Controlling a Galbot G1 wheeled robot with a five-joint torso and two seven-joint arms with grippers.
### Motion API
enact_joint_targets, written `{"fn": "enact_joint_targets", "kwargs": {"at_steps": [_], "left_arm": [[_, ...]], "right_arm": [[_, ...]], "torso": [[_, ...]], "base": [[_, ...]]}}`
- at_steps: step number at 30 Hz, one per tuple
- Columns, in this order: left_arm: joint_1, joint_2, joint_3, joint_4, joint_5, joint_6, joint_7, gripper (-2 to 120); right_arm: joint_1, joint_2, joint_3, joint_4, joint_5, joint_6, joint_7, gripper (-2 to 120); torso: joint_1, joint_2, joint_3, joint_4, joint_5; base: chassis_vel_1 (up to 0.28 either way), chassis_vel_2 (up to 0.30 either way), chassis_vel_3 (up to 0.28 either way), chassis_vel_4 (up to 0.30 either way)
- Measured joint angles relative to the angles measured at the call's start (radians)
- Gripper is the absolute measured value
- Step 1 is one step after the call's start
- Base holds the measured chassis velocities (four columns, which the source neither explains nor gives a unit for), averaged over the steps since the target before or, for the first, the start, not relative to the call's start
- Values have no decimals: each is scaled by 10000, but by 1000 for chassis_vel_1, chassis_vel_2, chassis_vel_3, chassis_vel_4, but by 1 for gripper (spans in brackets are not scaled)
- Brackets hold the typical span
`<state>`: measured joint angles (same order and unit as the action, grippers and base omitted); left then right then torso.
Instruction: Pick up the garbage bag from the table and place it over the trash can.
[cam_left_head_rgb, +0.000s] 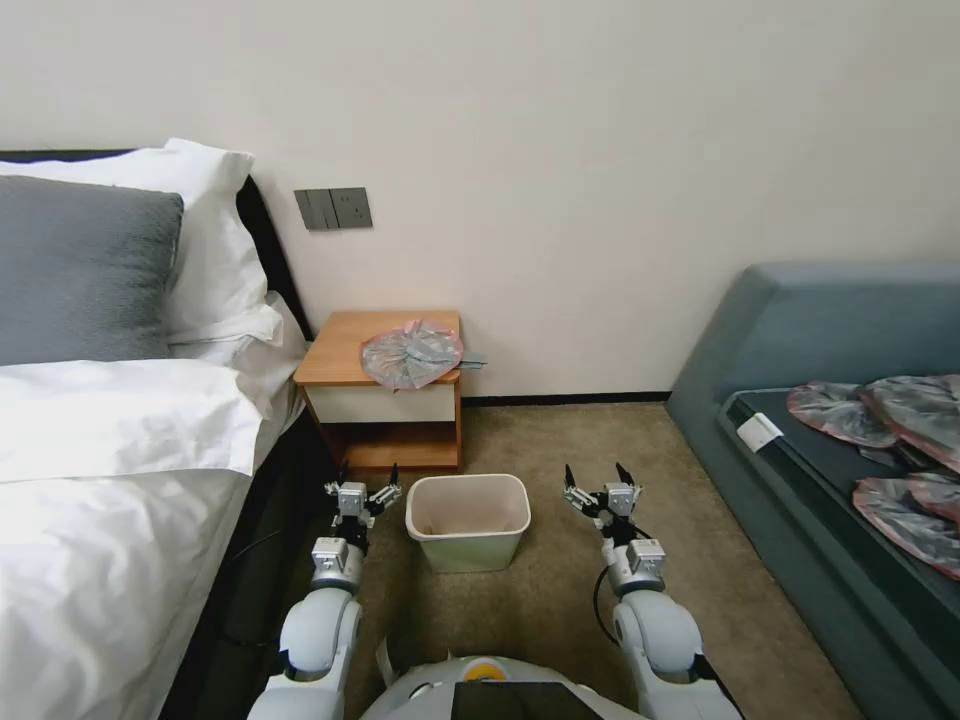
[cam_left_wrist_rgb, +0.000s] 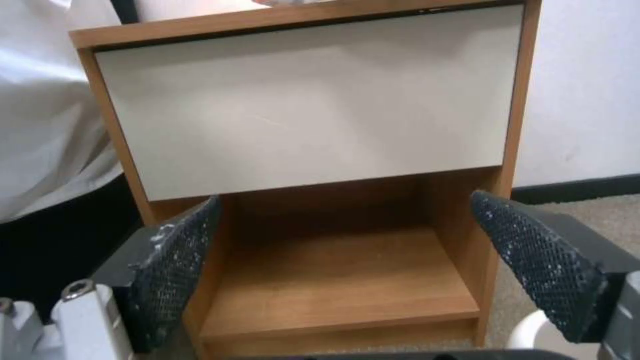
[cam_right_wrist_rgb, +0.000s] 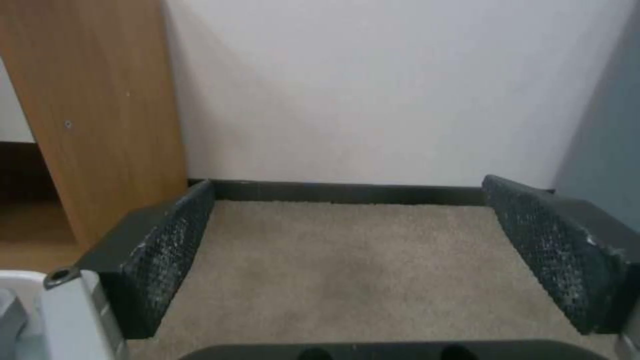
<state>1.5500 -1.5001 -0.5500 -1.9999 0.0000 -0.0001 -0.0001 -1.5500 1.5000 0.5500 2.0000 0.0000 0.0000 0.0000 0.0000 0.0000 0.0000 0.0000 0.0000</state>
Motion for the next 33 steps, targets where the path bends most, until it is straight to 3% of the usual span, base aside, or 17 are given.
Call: {"fn": "enact_joint_targets", "kwargs": {"at_steps": [33], "left_arm": [[0, 1, 1, 0, 0, 0, 0, 96]], "right_arm": [[0, 0, 0, 0, 0, 1, 0, 100]], "torso": [[0, 0, 0, 0, 0]], "base": [[0, 0, 0, 0]]}}
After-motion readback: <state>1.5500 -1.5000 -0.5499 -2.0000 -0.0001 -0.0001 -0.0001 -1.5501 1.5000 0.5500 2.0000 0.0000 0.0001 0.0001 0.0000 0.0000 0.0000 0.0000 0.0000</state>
